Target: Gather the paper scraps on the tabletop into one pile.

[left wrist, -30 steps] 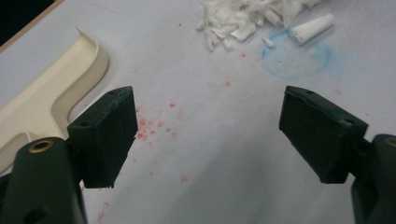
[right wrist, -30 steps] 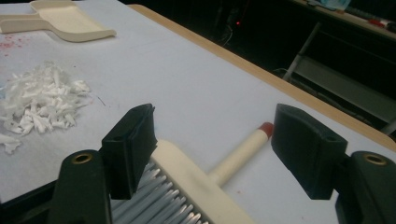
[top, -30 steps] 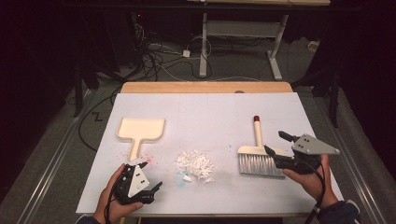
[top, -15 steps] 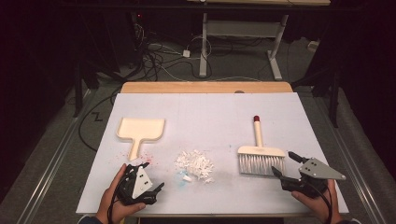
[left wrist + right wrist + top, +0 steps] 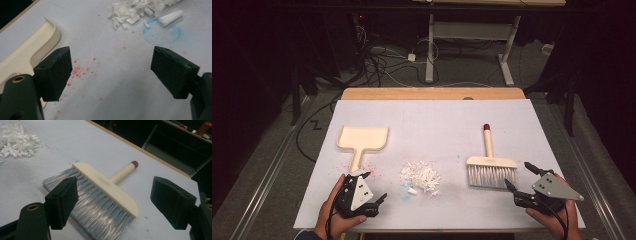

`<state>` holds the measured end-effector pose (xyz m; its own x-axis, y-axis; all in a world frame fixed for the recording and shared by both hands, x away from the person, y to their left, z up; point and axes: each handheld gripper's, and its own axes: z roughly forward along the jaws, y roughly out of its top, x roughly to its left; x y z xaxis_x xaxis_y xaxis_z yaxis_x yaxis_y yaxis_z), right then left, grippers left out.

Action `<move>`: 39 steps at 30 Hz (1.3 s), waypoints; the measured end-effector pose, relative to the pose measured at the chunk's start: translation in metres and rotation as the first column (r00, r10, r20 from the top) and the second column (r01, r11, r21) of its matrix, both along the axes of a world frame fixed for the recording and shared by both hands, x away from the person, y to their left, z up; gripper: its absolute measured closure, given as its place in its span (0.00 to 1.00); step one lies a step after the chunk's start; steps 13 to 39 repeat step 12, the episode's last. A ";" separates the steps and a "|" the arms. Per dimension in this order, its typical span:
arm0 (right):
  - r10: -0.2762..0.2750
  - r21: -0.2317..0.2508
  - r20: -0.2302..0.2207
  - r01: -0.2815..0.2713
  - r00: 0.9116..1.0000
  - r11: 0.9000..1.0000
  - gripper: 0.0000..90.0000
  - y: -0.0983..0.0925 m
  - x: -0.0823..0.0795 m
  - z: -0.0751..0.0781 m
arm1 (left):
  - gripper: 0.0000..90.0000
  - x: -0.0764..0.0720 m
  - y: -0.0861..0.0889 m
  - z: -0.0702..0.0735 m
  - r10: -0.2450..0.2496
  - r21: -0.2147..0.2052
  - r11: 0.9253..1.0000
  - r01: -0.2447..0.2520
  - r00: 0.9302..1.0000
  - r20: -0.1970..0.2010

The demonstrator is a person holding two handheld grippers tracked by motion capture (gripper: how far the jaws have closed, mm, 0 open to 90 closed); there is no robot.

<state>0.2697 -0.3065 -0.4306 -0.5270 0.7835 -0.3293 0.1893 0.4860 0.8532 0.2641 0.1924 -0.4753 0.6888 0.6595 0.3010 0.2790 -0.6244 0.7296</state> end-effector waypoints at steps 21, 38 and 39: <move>-0.014 0.000 -0.003 0.014 1.000 1.000 0.26 -0.002 0.001 -0.001 | 0.18 0.003 -0.002 -0.001 0.002 0.001 1.000 -0.002 1.000 -0.009; -0.014 0.000 -0.003 0.014 1.000 1.000 0.26 -0.002 0.001 -0.001 | 0.18 0.003 -0.002 -0.001 0.002 0.001 1.000 -0.002 1.000 -0.009; -0.014 0.000 -0.003 0.014 1.000 1.000 0.26 -0.002 0.001 -0.001 | 0.18 0.003 -0.002 -0.001 0.002 0.001 1.000 -0.002 1.000 -0.009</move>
